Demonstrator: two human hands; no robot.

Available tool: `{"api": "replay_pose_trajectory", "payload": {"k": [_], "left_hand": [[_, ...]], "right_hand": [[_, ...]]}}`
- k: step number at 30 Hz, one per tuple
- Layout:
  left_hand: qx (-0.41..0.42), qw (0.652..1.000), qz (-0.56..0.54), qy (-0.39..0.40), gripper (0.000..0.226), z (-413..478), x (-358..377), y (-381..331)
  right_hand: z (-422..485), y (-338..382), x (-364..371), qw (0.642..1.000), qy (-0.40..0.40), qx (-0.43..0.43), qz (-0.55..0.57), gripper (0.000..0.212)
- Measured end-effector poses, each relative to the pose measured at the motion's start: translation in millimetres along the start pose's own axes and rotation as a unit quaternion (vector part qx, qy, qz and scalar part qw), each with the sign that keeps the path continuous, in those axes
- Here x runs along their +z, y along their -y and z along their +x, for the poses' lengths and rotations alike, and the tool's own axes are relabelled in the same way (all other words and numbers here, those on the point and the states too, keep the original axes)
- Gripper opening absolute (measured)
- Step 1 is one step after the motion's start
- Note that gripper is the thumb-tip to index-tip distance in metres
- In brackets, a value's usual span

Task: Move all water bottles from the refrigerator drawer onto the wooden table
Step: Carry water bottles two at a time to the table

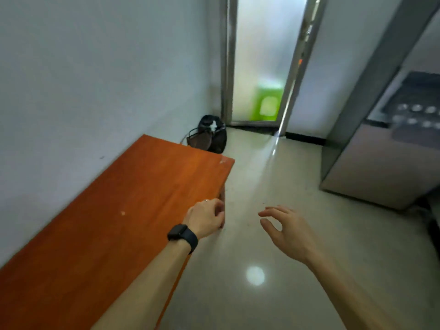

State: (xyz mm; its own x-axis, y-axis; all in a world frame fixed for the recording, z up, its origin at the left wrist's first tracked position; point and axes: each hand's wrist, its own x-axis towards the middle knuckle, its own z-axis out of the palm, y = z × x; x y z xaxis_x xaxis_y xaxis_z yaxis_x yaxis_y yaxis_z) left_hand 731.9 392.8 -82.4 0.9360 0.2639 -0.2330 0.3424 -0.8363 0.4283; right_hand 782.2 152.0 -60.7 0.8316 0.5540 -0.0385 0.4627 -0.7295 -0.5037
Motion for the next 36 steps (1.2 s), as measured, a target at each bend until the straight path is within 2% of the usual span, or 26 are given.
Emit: {"api": "replay_pose_trajectory", "payload": {"k": [7, 10, 17, 25, 32, 36], "left_hand": [[0.19, 0.982, 0.009, -0.003, 0.036, 90, 23, -220], [0.247, 0.969, -0.008, -0.003, 0.034, 130, 35, -300], [0.349, 0.936, -0.031, 0.013, 0.032, 242, 63, -459], [0.394, 0.916, -0.051, 0.052, 0.032, 376, 85, -608], [0.394, 0.913, -0.042, 0.096, 0.031, 465, 121, -690], [0.385, 0.916, -0.036, 0.11, 0.035, 513, 145, -738]], "right_hand": [[-33, -154, -118, 0.982, -0.143, 0.117, 0.032, 0.028], [-36, -205, -163, 0.969, -0.184, 0.162, 0.022, 0.027], [11, -323, -267, 0.946, -0.256, 0.199, 0.004, 0.028], [84, -446, -372, 0.926, -0.29, 0.24, -0.001, 0.031], [123, -555, -406, 0.914, -0.282, 0.288, 0.055, 0.038], [150, -623, -427, 0.917, -0.269, 0.285, 0.076, 0.038]]}}
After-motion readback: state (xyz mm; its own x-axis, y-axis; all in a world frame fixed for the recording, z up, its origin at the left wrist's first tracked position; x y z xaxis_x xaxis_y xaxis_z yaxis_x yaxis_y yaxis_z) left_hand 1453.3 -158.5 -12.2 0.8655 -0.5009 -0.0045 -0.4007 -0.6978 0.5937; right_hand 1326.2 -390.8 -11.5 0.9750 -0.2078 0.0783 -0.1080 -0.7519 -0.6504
